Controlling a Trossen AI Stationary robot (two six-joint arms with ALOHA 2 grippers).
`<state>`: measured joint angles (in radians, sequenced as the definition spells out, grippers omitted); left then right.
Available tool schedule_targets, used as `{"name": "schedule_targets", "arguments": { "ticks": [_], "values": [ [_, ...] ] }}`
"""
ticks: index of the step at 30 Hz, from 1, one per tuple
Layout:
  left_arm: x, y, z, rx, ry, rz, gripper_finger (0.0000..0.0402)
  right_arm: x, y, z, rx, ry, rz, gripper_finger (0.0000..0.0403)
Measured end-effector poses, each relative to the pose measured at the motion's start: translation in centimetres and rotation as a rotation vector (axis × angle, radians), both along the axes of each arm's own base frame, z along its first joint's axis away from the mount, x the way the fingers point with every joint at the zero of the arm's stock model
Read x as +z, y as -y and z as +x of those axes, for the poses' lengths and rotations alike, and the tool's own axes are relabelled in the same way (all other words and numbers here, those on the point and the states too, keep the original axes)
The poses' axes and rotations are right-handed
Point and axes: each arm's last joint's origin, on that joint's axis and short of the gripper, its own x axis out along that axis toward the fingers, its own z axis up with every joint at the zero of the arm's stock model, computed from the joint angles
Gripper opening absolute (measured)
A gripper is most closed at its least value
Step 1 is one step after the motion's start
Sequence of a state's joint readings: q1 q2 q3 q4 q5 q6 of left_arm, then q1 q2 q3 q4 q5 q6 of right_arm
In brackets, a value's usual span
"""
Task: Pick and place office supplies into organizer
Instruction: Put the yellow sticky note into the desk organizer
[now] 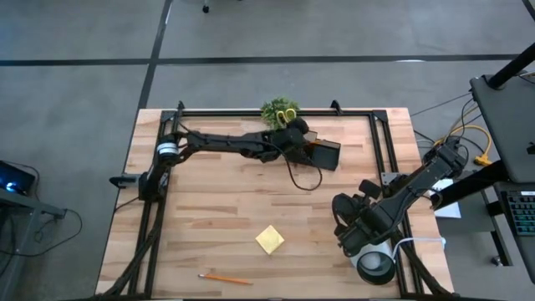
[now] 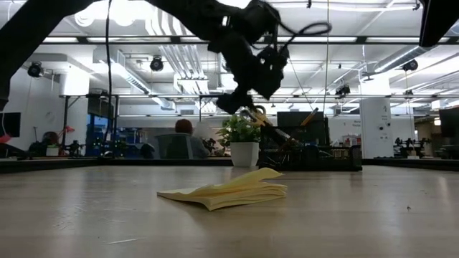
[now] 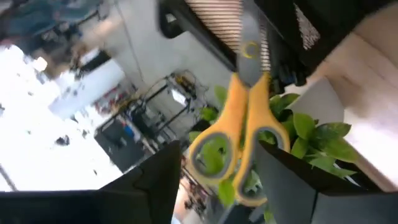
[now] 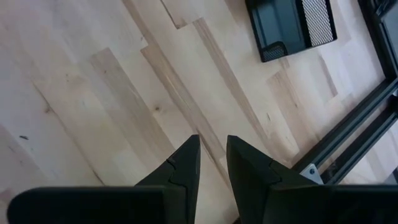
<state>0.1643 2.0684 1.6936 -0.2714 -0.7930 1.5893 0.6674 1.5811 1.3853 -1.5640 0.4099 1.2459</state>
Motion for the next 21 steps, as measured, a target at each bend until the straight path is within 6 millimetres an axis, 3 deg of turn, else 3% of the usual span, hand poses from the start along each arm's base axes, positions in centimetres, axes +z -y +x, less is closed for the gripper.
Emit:
{"name": "schedule_targets", "arguments": {
  "ticks": [5, 11, 15, 18, 21],
  "values": [
    [2.3, 4.0, -0.5, 0.055, 0.194, -0.058, 0.0190, 0.1, 0.1, 0.0, 0.000, 0.003, 0.002, 0.0068],
    [4.9, 8.0, -3.2, 0.143, 0.381, -0.293, 0.0191, 0.4, 0.5, 0.1, -0.010, 0.023, 0.019, 0.0068],
    [5.6, 9.0, -6.0, 0.285, 0.442, -0.689, 0.0191, 0.8, 1.4, 1.2, 0.026, 0.076, 0.071, 0.0068],
    [5.5, 9.7, -7.8, 0.422, 0.386, -1.038, 0.0191, 0.7, 2.4, 2.8, 0.091, 0.116, 0.144, 0.0068],
    [5.1, 10.5, -9.2, 0.506, 0.315, -1.245, 0.0192, 0.3, 3.6, 4.8, 0.180, 0.157, 0.229, 0.0068]
  ]
}}
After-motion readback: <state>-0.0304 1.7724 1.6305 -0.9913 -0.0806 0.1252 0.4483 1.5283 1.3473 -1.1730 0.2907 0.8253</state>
